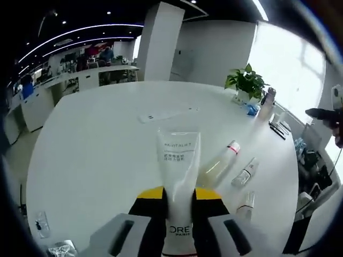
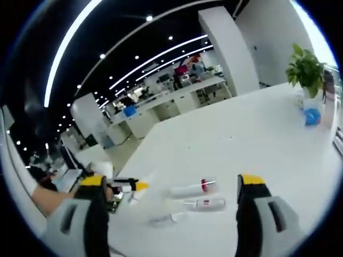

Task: Arrange the skincare products in the storage area until every visible bottle or jar stands upright without overlapping.

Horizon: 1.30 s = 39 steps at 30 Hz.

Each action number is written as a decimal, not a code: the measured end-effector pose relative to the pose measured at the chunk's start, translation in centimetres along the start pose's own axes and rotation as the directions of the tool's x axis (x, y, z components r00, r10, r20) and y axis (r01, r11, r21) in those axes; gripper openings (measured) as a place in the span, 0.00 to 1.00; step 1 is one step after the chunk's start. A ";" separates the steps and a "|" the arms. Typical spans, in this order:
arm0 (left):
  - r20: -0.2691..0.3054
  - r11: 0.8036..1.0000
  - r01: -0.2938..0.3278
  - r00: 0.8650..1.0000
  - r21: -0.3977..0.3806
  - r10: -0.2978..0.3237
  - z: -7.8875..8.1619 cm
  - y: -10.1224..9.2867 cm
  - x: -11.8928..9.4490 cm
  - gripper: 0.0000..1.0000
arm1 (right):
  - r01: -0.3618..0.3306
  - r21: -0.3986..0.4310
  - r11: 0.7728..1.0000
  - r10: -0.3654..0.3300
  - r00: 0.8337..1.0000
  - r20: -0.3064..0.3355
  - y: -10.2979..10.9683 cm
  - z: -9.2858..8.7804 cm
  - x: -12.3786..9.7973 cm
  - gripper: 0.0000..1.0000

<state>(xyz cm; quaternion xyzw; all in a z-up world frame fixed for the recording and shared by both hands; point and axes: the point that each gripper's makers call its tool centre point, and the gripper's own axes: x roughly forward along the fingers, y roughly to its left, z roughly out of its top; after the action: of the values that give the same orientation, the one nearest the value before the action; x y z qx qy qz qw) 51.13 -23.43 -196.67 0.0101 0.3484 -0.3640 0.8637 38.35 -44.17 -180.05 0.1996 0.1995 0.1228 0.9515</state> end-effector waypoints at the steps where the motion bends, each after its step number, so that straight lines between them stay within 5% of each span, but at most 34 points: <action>1: 0.028 1.000 0.017 0.999 0.017 -0.018 0.6 -0.4 -0.6 0.14 | -0.013 0.006 1.000 0.013 1.000 -0.002 0.5 -0.2 0.3 0.99; 7: 0.098 0.998 0.054 0.994 0.025 -0.057 2.0 -1.7 -3.1 0.15 | -0.091 0.009 0.996 0.091 0.996 -0.018 4.1 -1.2 2.9 0.99; 11: 0.198 0.992 0.122 0.973 0.016 -0.123 4.3 -3.8 -5.7 0.15 | -0.137 0.005 0.991 0.137 0.990 -0.035 5.9 -1.8 4.1 0.99; 17: 0.256 0.982 0.173 0.948 0.082 -0.188 5.9 -6.9 -8.3 0.15 | -0.227 0.048 0.973 0.229 0.972 -0.055 8.9 -2.3 5.9 0.99; 27: 0.295 0.963 0.214 0.921 0.163 -0.255 6.9 -10.2 -10.8 0.15 | -0.342 0.135 0.930 0.357 0.928 -0.110 13.4 -2.8 9.8 0.73; 34: 0.304 0.955 0.211 0.914 0.207 -0.268 7.0 -11.2 -11.8 0.16 | -0.360 0.179 0.915 0.382 0.918 -0.104 14.6 -2.8 10.4 0.40; 39: 0.293 0.943 0.207 0.914 0.261 -0.282 6.9 -11.8 -11.9 0.16 | -0.372 0.177 0.911 0.395 0.911 -0.120 15.3 -3.4 10.5 0.28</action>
<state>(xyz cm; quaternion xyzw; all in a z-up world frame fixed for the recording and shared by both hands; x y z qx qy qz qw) 41.89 -26.59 -181.42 0.0035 0.1560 -0.5034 0.8499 43.85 -26.19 -179.83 0.2962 0.2373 0.3071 0.8727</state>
